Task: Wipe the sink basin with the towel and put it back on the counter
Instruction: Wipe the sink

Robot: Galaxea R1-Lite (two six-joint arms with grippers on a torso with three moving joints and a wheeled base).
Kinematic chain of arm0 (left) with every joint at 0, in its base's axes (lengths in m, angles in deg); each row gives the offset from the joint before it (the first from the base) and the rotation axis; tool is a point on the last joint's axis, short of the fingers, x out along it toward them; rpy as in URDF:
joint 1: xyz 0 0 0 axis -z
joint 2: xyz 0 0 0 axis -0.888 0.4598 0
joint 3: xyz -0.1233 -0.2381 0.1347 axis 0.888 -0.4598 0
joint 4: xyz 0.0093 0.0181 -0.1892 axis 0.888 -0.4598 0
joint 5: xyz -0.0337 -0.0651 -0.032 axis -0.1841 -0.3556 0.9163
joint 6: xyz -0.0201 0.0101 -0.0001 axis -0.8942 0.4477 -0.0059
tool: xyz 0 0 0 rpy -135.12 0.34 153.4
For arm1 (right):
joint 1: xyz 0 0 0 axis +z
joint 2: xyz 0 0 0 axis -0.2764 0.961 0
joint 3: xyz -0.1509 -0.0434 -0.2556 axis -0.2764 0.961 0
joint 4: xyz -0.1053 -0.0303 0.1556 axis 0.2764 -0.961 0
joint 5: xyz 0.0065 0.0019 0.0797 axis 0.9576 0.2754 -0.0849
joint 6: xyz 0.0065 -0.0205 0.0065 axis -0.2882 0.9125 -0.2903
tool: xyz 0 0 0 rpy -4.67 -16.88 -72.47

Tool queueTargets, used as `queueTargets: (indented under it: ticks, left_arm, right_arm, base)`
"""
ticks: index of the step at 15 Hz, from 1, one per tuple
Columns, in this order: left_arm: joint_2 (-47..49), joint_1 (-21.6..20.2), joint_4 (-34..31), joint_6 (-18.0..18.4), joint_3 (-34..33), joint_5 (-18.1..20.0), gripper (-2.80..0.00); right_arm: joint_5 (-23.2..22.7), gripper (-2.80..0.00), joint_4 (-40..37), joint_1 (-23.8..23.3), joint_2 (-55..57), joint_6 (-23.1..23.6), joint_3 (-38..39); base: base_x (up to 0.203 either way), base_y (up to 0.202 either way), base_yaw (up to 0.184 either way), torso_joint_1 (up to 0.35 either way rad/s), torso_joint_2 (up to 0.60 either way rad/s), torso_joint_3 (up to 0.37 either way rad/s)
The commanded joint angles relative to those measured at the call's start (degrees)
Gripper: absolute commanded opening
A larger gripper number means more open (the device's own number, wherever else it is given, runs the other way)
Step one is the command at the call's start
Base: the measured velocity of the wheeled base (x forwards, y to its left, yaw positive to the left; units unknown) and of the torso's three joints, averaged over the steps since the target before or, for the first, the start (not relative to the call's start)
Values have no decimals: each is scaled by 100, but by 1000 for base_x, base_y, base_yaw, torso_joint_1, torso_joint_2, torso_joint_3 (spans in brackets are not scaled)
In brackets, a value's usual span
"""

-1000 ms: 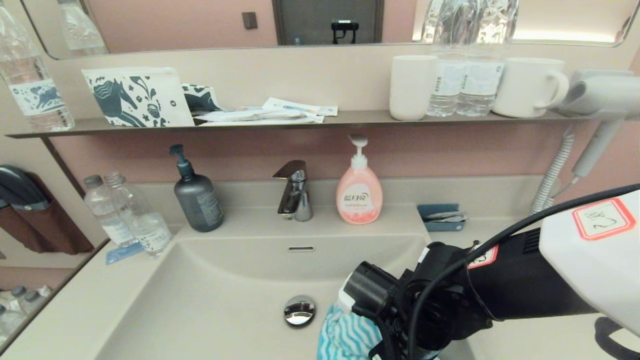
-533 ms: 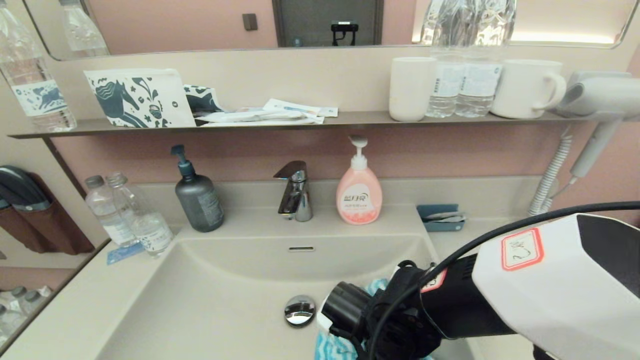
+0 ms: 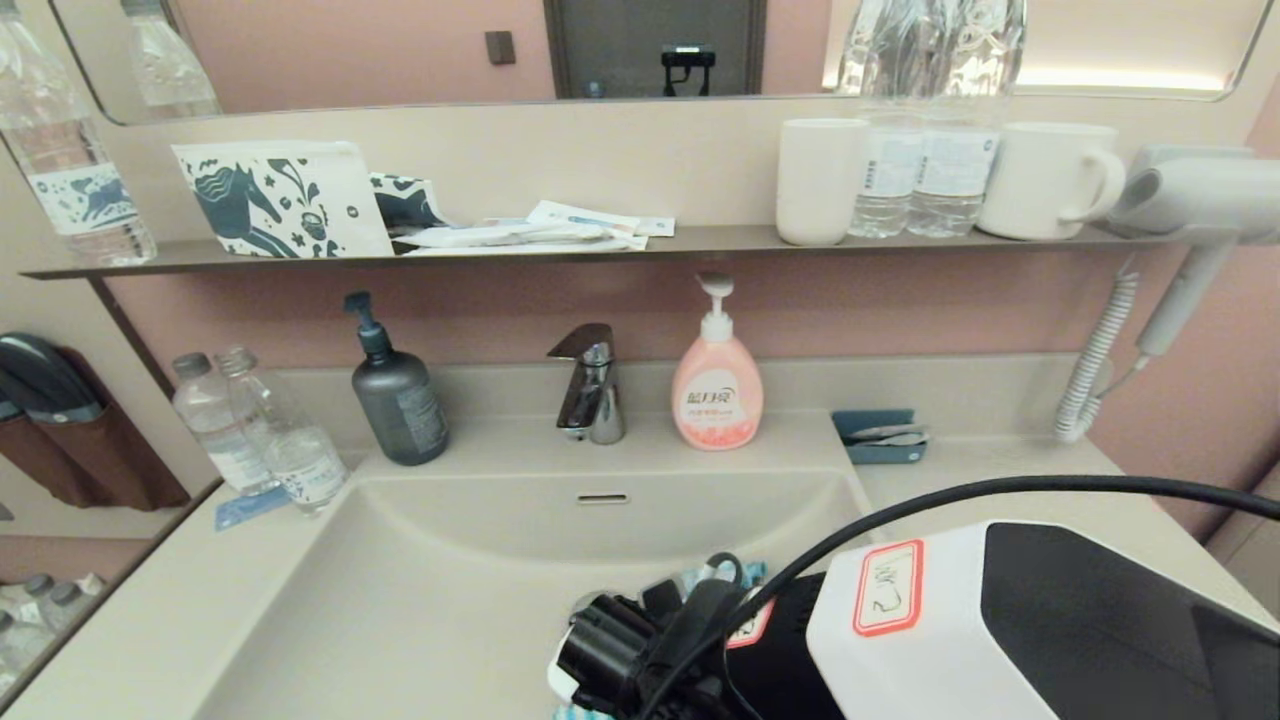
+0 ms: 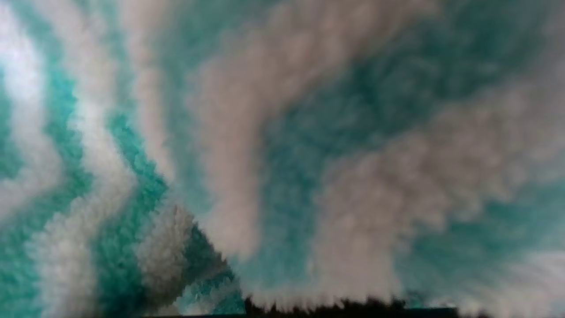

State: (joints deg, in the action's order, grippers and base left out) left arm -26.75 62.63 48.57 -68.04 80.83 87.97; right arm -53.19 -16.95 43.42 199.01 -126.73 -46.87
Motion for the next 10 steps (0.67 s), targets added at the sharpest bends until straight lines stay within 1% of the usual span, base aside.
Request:
queueTargets:
  ticks: [1, 4, 9, 10]
  left_arm:
    - [7, -4, -2, 0, 0, -5, -280]
    - [7, 0, -2, 0, 0, -5, -280]
    - [7, 0, -2, 0, 0, -5, -280]
    - [7, 0, -2, 0, 0, -5, -280]
  right_arm:
    - [-75, -280, -22, 132, 362, -61, -383]
    - [-220, -280, -15, 204, 456, -64, -927]
    - [-262, -280, -8, 317, 1019, -87, -2204]
    - [-286, -280, 189, 391, 1106, -125, -2307]
  base:
    - [0, 0, 0, 0, 0, 0]
    - [0, 0, 0, 0, 0, 0]
    - [0, 0, 0, 0, 0, 0]
    - [0, 0, 0, 0, 0, 0]
